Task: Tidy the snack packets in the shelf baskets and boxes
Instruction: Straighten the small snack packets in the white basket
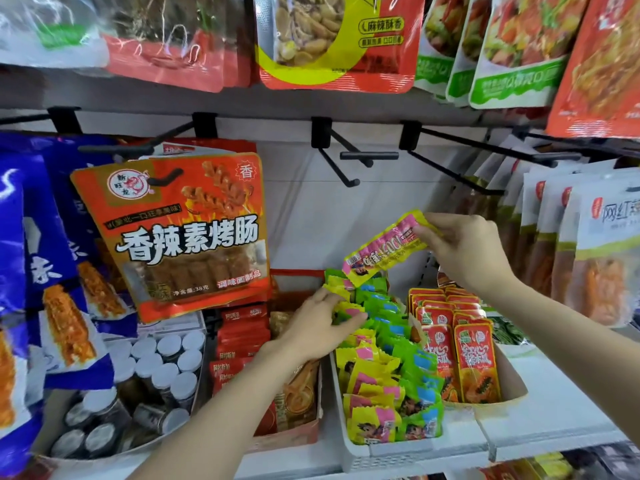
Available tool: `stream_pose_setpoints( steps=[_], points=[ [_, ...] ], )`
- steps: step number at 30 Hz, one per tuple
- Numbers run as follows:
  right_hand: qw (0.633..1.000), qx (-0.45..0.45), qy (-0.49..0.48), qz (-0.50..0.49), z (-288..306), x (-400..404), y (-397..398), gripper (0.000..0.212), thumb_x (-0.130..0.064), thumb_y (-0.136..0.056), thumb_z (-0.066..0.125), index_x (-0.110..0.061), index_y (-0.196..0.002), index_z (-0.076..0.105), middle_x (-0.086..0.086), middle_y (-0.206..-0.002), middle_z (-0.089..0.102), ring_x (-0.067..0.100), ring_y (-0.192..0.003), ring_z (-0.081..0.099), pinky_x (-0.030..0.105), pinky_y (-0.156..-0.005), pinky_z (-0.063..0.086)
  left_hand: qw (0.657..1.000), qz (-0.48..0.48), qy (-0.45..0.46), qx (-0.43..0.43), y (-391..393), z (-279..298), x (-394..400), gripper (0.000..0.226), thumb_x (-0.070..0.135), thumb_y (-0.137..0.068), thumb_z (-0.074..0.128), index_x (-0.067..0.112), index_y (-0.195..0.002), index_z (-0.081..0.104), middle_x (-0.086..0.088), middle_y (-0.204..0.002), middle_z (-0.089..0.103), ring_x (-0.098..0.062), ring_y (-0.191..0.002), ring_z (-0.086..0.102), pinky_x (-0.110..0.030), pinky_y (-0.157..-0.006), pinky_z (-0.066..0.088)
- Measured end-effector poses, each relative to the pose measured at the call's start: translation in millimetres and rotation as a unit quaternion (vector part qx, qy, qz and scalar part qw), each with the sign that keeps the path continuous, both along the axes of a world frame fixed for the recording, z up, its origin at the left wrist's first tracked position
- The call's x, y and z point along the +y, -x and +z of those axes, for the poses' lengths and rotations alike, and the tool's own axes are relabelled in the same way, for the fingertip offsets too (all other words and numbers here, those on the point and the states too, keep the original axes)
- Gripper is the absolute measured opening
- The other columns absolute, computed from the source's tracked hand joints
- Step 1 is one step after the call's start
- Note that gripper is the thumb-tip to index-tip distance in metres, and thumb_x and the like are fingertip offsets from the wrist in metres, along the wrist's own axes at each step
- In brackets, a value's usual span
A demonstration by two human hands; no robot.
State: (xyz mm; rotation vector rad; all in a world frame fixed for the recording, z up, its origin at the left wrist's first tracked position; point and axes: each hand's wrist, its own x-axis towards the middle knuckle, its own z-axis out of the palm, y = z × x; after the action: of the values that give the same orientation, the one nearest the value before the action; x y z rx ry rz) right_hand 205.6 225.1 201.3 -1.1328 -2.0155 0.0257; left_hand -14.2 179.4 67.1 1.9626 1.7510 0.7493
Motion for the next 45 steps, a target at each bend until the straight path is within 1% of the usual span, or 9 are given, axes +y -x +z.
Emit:
stream_pose_setpoints(
  steps=[5, 9, 16, 20, 25, 29, 33, 40, 45],
  points=[
    [1.000, -0.002, 0.006, 0.001, -3.5, -3.5, 3.0, 0.016, -0.025, -0.092, 0.066, -0.018, -0.102, 0.076, 0.009, -0.084, 0.076, 0.024, -0.082, 0.071, 0.031, -0.073, 0.050, 1.000, -0.014, -0.015, -0.003, 6.8, -3.2, -6.0, 0.058, 0.063, -0.088, 0.054, 0.015, -0.118, 0.064, 0.003, -0.125, 0.048, -0.016, -0.124, 0.043, -0.029, -0.105, 0.034],
    [1.000, 0.002, 0.003, 0.001, -4.0, -4.4, 0.0, 0.017, -0.023, -0.092, 0.066, -0.016, -0.104, 0.076, 0.008, -0.085, 0.076, 0.013, -0.076, 0.070, 0.014, -0.065, 0.041, 0.999, -0.019, 0.020, -0.024, 11.9, -1.4, -0.2, 0.036, 0.061, -0.085, 0.060, 0.026, -0.094, 0.063, -0.002, -0.154, 0.030, -0.025, -0.143, 0.021, -0.038, -0.116, 0.021],
    [1.000, -0.016, 0.002, -0.006, -2.0, -5.0, -4.1, 0.023, -0.028, -0.093, 0.063, -0.016, -0.109, 0.074, 0.010, -0.090, 0.076, 0.025, -0.077, 0.072, 0.038, -0.076, 0.055, 0.983, -0.007, 0.071, -0.172, 10.2, 5.7, 1.8, 0.024, 0.051, -0.084, 0.068, 0.028, -0.080, 0.065, 0.002, -0.143, 0.040, -0.018, -0.141, 0.032, -0.020, -0.100, 0.022],
    [0.999, 0.032, 0.027, -0.007, 2.9, -4.6, -11.2, 0.025, -0.033, -0.092, 0.064, -0.018, -0.108, 0.075, 0.004, -0.090, 0.077, 0.008, -0.079, 0.072, 0.039, -0.080, 0.058, 0.991, 0.004, -0.009, -0.136, 13.8, -3.9, -7.2, 0.018, 0.051, -0.084, 0.069, 0.037, -0.096, 0.071, 0.002, -0.149, 0.036, -0.015, -0.142, 0.027, -0.026, -0.112, 0.020],
    [0.999, 0.030, 0.041, -0.008, -1.8, -6.4, -15.1, 0.022, -0.033, -0.092, 0.064, -0.021, -0.107, 0.075, -0.005, -0.088, 0.076, -0.020, -0.074, 0.058, 0.011, -0.075, 0.050, 0.990, -0.021, 0.000, -0.138, 13.4, -10.2, -9.7, 0.042, 0.054, -0.086, 0.063, 0.034, -0.123, 0.062, 0.006, -0.130, 0.057, -0.012, -0.121, 0.055, -0.035, -0.106, 0.044],
    [0.999, 0.031, 0.043, -0.011, -2.8, -7.9, -13.8, 0.024, -0.031, -0.093, 0.064, -0.017, -0.109, 0.074, 0.000, -0.093, 0.077, 0.005, -0.081, 0.071, 0.028, -0.081, 0.056, 0.989, -0.019, 0.038, -0.144, 11.4, -9.9, -6.2, 0.065, 0.045, -0.087, 0.067, 0.030, -0.145, 0.040, 0.003, -0.142, 0.049, -0.014, -0.131, 0.048, -0.039, -0.110, 0.042],
    [0.998, 0.032, 0.047, -0.007, -0.6, -9.5, -12.2, 0.023, -0.032, -0.093, 0.063, -0.019, -0.108, 0.075, -0.002, -0.089, 0.077, 0.003, -0.074, 0.069, 0.035, -0.079, 0.059, 0.984, -0.036, 0.067, -0.162, 12.8, -9.8, -5.0, 0.080, 0.041, -0.087, 0.069, 0.028, -0.152, 0.025, 0.001, -0.152, 0.038, -0.014, -0.139, 0.038, -0.040, -0.115, 0.034],
    [0.998, 0.013, 0.068, 0.002, -4.0, -15.3, 0.7, 0.022, -0.031, -0.090, 0.067, -0.019, -0.107, 0.076, 0.003, -0.093, 0.077, 0.002, -0.081, 0.070, 0.030, -0.083, 0.055, 0.988, -0.027, 0.042, -0.146, 13.1, -10.9, -12.3, 0.046, 0.034, -0.088, 0.066, 0.024, -0.132, 0.056, 0.004, -0.132, 0.053, -0.015, -0.128, 0.050, -0.038, -0.111, 0.038],
    [0.987, -0.114, 0.108, 0.031, -17.7, -13.3, 27.5, 0.028, -0.034, -0.088, 0.069, -0.016, -0.109, 0.076, 0.007, -0.102, 0.074, 0.016, -0.084, 0.071, 0.008, -0.073, 0.041, 0.989, -0.036, 0.021, -0.145, 16.4, -13.1, -22.1, 0.030, 0.023, -0.091, 0.064, 0.024, -0.121, 0.064, 0.003, -0.120, 0.055, -0.014, -0.118, 0.054, -0.038, -0.106, 0.041]
  ],
)
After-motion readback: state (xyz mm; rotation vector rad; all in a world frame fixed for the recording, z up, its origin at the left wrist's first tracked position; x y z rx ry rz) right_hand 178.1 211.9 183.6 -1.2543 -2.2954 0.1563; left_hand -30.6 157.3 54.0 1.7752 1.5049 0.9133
